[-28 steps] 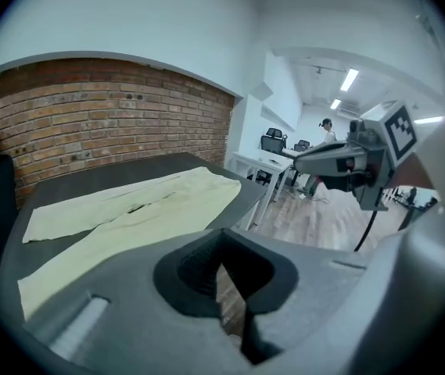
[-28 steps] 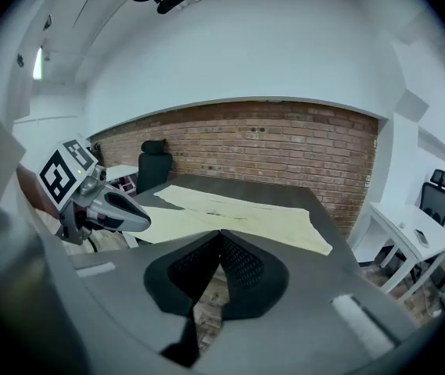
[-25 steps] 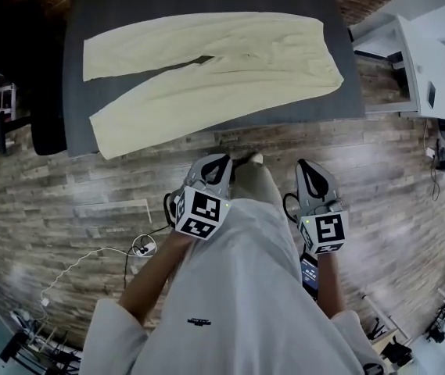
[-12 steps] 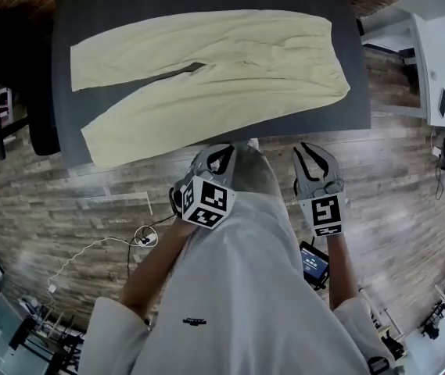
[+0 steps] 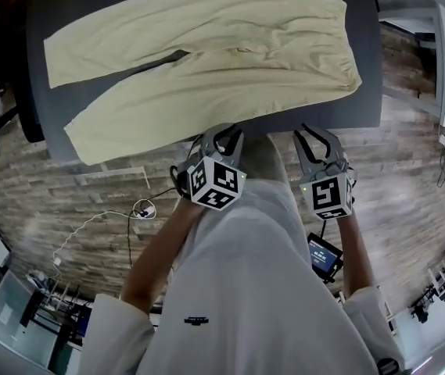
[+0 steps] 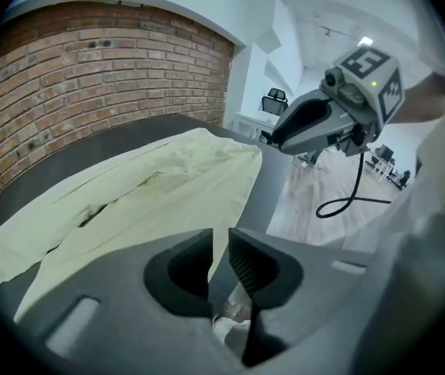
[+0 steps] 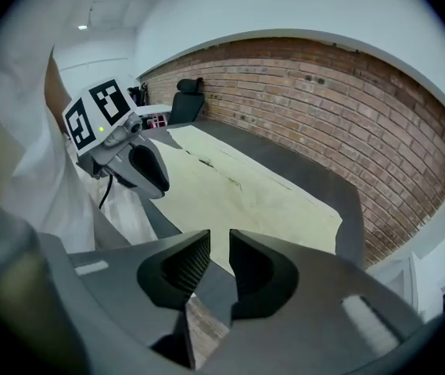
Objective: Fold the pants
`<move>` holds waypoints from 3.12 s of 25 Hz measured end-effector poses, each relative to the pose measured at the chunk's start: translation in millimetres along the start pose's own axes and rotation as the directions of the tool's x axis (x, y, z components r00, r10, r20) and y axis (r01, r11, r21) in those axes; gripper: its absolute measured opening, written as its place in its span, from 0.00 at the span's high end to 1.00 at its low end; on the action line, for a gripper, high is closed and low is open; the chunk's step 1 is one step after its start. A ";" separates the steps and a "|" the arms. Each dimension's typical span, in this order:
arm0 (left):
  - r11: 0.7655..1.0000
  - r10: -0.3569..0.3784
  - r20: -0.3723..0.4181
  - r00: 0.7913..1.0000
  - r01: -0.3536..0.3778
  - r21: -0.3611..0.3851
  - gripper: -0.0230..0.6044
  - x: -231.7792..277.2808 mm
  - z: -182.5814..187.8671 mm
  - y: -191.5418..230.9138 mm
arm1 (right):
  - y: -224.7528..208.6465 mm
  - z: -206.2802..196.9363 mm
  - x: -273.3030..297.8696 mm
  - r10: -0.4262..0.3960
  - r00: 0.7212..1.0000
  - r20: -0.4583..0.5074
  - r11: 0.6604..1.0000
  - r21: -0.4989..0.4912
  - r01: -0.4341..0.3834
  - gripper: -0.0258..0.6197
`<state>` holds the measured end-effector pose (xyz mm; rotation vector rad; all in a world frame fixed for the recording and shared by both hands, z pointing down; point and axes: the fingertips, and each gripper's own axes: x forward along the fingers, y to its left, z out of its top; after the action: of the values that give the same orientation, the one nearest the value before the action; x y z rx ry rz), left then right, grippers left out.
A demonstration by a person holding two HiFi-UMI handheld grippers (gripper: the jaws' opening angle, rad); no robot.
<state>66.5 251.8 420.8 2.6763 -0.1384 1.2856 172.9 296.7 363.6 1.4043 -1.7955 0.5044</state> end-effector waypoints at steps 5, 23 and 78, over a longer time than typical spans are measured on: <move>0.999 -0.011 -0.073 0.997 0.015 0.049 0.82 37.9 -11.9 -1.3 | -8.3 -11.8 16.2 0.058 0.998 -0.030 0.998 -0.002 -0.058 0.84; 1.000 0.011 -0.246 0.969 -0.004 0.025 0.95 74.1 -37.3 5.2 | -45.9 -42.0 37.6 0.125 0.992 -0.026 0.992 0.016 -0.125 0.78; 0.972 0.211 -0.128 0.969 -0.222 -0.080 0.95 4.5 136.0 199.6 | -248.5 46.5 85.1 -0.192 0.981 -0.004 0.878 -0.448 0.169 0.95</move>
<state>142.3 29.8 363.0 2.5536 -0.4753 1.4574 383.7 133.3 363.0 1.2041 -1.5898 0.0178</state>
